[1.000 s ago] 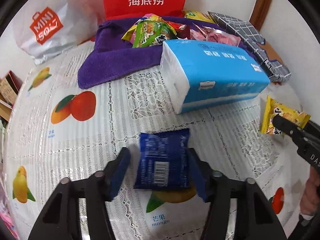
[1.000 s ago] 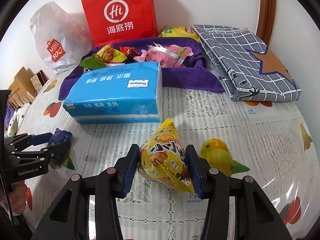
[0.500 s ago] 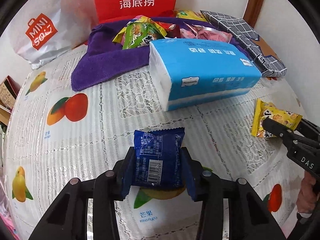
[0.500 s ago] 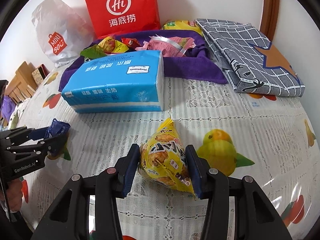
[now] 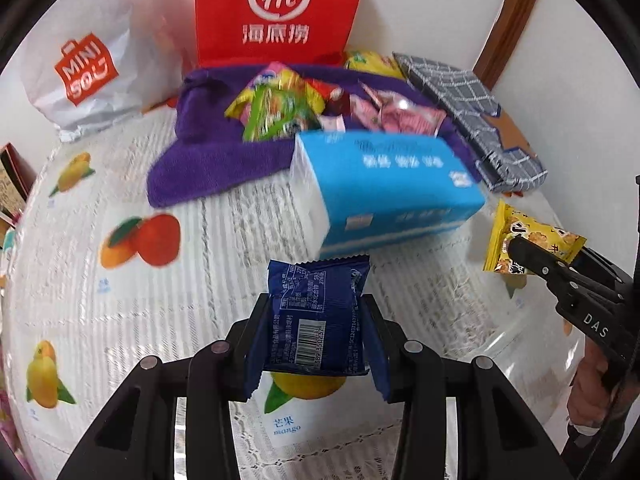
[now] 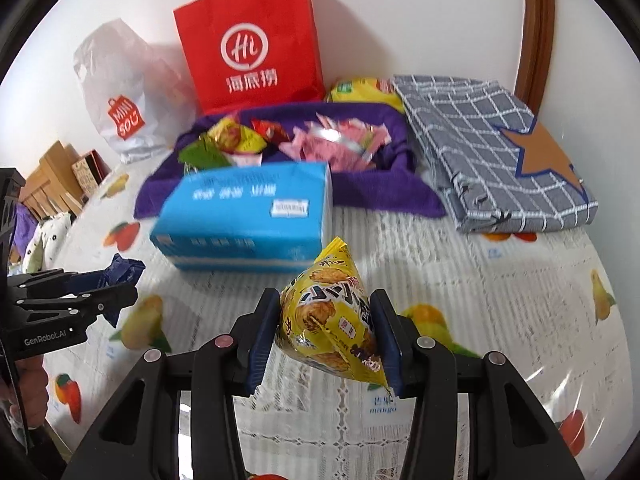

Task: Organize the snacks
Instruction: 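Grasp the dark blue packet with the left gripper while the right gripper holds the yellow bag, then carry the yellow chip bag and dark blue packet over the purple towel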

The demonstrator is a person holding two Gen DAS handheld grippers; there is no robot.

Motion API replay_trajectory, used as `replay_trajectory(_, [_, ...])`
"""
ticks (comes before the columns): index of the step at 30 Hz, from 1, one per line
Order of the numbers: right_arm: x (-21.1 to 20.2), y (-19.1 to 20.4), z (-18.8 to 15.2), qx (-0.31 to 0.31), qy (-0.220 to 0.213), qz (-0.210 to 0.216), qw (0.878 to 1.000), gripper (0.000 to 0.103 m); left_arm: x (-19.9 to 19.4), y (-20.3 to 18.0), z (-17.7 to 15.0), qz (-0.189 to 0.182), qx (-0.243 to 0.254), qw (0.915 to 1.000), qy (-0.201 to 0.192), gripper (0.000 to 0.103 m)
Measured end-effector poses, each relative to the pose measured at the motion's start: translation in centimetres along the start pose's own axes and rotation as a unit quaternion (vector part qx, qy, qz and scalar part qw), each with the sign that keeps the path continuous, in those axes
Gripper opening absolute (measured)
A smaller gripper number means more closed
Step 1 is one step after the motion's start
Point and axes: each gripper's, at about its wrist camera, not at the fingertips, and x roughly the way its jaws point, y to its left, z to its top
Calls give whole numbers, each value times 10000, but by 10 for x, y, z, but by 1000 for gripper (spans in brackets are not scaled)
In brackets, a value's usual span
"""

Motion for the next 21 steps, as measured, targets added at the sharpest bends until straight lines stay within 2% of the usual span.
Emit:
replay_trajectory(6, [-11, 5, 22, 14, -178, 35, 9998, 46, -21, 0, 20, -25, 11, 9998, -192, 41])
replay_trajectory(9, [-18, 8, 34, 39, -273, 187, 9994, 46, -28, 1, 31, -72, -9, 9996, -275, 41])
replay_trajectory(21, [-29, 8, 91, -67, -625, 52, 9980, 46, -54, 6, 80, -50, -60, 9980, -631, 41])
